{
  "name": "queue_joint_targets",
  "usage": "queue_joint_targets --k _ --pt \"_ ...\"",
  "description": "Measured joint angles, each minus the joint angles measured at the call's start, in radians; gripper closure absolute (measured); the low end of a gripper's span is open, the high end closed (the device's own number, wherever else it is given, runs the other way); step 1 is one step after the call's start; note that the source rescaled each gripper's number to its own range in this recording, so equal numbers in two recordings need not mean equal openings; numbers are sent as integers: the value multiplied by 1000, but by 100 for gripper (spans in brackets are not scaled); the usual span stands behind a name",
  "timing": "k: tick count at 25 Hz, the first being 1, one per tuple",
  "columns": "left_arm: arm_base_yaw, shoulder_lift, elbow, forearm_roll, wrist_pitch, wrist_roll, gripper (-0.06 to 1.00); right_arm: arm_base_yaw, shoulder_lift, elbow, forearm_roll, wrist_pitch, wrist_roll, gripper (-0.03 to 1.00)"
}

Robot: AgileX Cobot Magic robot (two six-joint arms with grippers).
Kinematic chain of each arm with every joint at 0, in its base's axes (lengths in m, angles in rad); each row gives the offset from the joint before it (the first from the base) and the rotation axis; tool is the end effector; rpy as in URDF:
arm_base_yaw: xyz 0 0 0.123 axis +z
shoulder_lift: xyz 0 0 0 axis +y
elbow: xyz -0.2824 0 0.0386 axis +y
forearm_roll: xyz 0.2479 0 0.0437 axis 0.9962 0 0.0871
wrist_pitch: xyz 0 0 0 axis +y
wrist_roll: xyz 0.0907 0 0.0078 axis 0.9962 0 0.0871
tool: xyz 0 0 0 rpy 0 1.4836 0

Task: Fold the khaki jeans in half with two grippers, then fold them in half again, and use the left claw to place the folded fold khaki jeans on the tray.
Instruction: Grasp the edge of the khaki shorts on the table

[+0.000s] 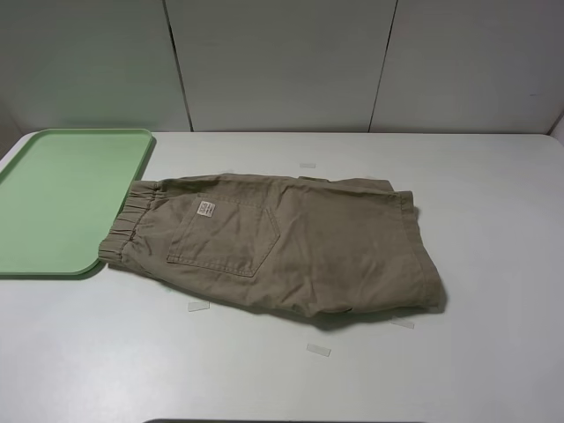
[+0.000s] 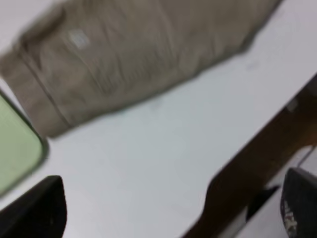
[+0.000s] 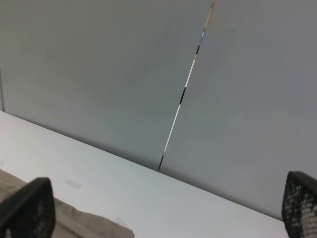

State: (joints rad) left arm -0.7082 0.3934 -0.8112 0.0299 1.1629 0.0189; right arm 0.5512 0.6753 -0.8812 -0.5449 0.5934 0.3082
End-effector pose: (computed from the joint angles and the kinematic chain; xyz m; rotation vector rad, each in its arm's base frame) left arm 0.0280 -0.0207 0.3517 0.7983 2.1034 -0.3380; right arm 0.1180 0.0415 0.4031 -0.4212 1.7406 0.0175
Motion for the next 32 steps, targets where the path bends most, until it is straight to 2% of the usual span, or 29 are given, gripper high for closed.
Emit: queue_joint_targets --k 5,11,19,26,32 --pt "0 -59 164 0 0 -38 6 0 -28 -1 5 -4 0 -3" --pt "0 -150 273 0 -5 -80 6 0 -76 -2 5 -8 -1 -3" --pt "0 -166 313 -2 -91 -87 6 0 -81 -2 11 -8 -1 -3" --pt "0 -166 314 -7 -102 -89 6 0 -81 -2 14 -8 -1 -3" --pt "0 -234 318 -84 -104 7 6 0 -81 -2 14 -7 -1 -3"
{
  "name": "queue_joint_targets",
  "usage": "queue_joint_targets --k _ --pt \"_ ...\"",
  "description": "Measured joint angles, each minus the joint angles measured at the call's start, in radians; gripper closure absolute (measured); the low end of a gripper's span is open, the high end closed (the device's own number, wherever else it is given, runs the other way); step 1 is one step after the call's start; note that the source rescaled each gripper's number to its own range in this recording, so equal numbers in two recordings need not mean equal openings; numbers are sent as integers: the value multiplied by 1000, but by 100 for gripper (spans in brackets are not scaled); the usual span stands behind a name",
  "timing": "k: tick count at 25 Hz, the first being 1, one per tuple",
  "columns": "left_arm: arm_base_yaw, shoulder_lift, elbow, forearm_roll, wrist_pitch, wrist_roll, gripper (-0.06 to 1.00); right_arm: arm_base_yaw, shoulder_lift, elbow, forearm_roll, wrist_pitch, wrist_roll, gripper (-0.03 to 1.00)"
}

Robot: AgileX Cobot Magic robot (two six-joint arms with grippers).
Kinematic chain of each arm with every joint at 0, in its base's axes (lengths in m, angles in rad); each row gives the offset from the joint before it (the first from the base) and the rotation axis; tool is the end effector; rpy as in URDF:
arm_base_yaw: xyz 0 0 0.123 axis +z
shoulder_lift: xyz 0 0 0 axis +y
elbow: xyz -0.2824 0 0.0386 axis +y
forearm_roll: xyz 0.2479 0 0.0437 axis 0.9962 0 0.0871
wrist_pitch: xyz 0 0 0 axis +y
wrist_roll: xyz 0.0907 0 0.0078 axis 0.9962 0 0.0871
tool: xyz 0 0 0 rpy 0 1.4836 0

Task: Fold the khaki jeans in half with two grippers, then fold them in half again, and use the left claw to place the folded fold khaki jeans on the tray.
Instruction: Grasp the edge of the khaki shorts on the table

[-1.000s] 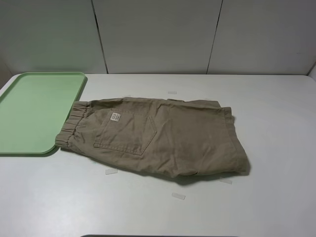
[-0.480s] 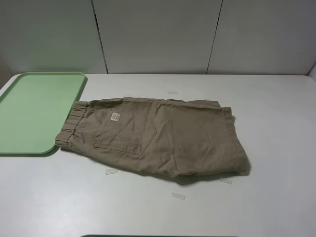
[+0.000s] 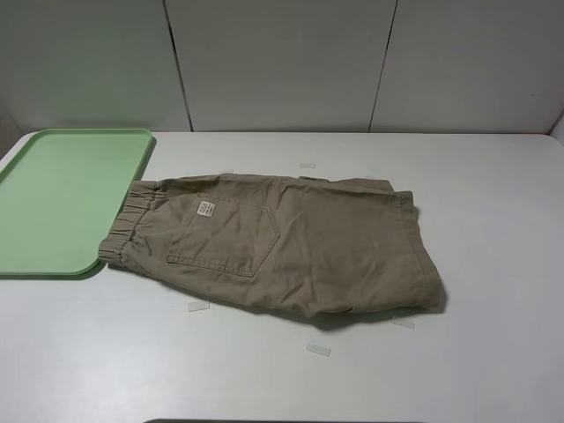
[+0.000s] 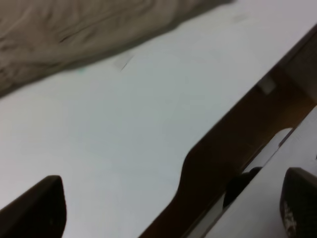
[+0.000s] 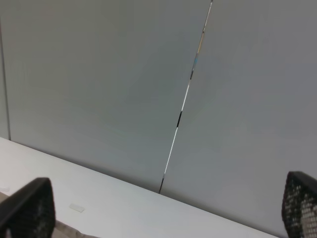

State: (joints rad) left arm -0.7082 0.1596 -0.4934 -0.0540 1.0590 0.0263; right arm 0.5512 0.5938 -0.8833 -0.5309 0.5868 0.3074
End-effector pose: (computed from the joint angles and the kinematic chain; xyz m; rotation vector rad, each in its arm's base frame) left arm 0.0126 -0.0164 0.2743 0.8027 2.0950 -0.4415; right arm 0.0978 0.0301 0.4130 -0.3832 1.6657 0.0568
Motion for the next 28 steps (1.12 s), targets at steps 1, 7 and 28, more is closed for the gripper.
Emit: queue_joint_targets --k 1,7,28 --pt "0 -25 0 -2 0 1 6 0 0 0 0 0 0 -3" --pt "0 -160 0 39 1 -66 6 0 0 0 0 0 0 -3" --pt "328 -168 0 54 1 -80 6 0 0 0 7 76 0 -3"
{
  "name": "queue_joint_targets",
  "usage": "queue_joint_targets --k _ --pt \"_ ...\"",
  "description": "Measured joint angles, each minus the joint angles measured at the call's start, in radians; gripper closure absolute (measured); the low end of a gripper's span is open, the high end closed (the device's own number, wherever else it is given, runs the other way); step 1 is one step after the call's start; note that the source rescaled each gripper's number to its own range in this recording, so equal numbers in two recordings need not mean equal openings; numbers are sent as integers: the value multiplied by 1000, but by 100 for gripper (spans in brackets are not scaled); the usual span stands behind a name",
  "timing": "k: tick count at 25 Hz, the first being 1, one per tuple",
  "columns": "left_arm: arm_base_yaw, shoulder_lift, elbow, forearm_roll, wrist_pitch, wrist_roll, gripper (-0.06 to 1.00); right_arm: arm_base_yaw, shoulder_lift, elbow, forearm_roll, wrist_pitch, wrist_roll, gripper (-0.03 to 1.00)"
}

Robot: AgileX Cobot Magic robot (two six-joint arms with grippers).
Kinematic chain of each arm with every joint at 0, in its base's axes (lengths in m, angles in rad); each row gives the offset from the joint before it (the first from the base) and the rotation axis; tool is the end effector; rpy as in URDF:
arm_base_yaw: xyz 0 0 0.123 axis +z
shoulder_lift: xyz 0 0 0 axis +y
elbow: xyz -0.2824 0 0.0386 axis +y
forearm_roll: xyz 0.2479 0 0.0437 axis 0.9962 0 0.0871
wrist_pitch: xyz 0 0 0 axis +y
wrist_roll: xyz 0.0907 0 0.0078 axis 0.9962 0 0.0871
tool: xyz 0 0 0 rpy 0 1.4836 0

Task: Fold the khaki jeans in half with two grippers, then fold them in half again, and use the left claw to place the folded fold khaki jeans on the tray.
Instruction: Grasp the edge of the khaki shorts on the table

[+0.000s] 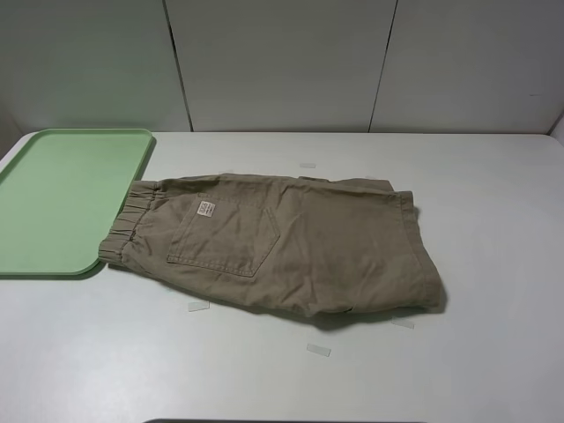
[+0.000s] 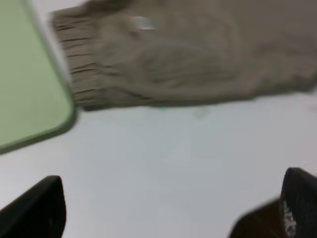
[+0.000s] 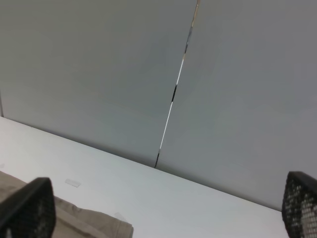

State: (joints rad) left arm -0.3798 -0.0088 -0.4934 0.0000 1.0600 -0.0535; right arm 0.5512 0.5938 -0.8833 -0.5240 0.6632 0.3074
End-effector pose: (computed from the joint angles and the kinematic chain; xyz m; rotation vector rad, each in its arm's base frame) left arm -0.0050 0.0020 0.2754 0.3333 2.0249 -0.2705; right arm 0.0975 0.0270 0.4068 -0.3698 1.7393 0.0310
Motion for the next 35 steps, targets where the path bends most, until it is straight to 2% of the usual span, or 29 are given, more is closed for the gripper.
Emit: queue_joint_targets --k 3,6,14,21,26,30,35 --pt "107 0 0 0 0 0 6 0 0 0 4 0 0 -3" --pt "141 0 0 0 0 0 6 0 0 0 20 1 0 -3" --pt "146 0 0 0 0 0 6 0 0 0 129 21 0 -3" --pt "146 0 0 0 0 0 6 0 54 0 149 81 -25 -3" --pt "146 0 0 0 0 0 6 -23 173 0 228 118 -101 -3" --pt "146 0 0 0 0 0 6 -81 346 0 313 59 -167 -3" --pt "146 0 0 0 0 0 6 -145 582 -5 428 -132 -209 -3"
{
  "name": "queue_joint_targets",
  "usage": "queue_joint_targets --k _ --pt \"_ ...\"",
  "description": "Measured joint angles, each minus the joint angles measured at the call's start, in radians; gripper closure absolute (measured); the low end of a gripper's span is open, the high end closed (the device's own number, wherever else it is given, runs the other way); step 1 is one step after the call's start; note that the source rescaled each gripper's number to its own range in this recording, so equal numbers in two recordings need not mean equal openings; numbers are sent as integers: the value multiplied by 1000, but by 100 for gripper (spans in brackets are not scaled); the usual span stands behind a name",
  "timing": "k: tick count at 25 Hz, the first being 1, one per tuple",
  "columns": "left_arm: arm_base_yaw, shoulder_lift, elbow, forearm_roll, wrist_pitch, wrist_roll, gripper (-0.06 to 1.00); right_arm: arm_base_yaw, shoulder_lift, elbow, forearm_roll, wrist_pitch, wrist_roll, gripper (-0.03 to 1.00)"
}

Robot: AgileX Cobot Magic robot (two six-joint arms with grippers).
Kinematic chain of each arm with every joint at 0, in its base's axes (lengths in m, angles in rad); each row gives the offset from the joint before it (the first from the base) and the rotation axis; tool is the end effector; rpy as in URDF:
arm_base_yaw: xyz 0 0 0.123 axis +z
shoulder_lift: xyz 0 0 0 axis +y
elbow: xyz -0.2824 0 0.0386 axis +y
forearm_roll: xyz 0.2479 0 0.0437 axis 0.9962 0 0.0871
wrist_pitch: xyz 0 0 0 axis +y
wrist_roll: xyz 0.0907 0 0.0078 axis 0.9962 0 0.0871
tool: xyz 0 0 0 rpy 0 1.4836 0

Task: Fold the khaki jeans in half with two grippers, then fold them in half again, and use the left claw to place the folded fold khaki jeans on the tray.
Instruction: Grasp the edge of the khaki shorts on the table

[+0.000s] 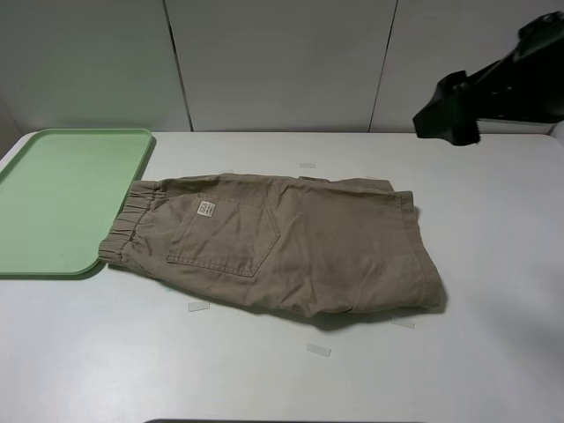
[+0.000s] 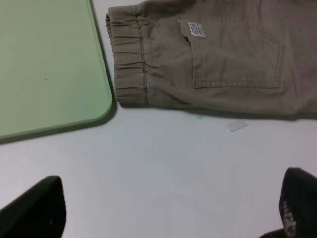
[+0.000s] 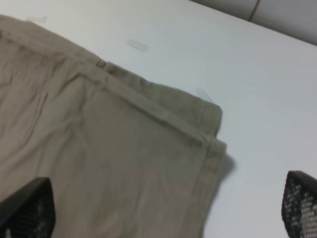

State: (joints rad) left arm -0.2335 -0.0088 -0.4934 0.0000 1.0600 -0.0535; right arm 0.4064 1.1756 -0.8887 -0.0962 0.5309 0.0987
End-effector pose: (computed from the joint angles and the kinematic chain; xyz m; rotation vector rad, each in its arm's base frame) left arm -0.0052 0.0012 0.2754 0.1839 2.0378 -0.1794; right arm 0.2266 0.0927 0.3096 -0.4225 2.2646 0.1613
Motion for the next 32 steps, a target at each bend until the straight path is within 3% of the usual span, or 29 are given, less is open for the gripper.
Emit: queue_joint_targets --k 5,10,17,22,29,32 --pt "0 0 0 0 0 0 6 -69 189 -73 55 -72 -4 -3" --pt "0 0 0 0 0 0 6 -150 350 -135 148 -64 -57 0" --pt "0 0 0 0 0 0 6 -269 480 -141 342 -23 -268 1" --pt "0 0 0 0 0 0 6 -332 551 -141 487 13 -480 1" --pt "0 0 0 0 0 0 6 -346 630 -142 669 74 -793 1" --pt "0 0 0 0 0 0 6 -346 667 -143 719 98 -861 1"
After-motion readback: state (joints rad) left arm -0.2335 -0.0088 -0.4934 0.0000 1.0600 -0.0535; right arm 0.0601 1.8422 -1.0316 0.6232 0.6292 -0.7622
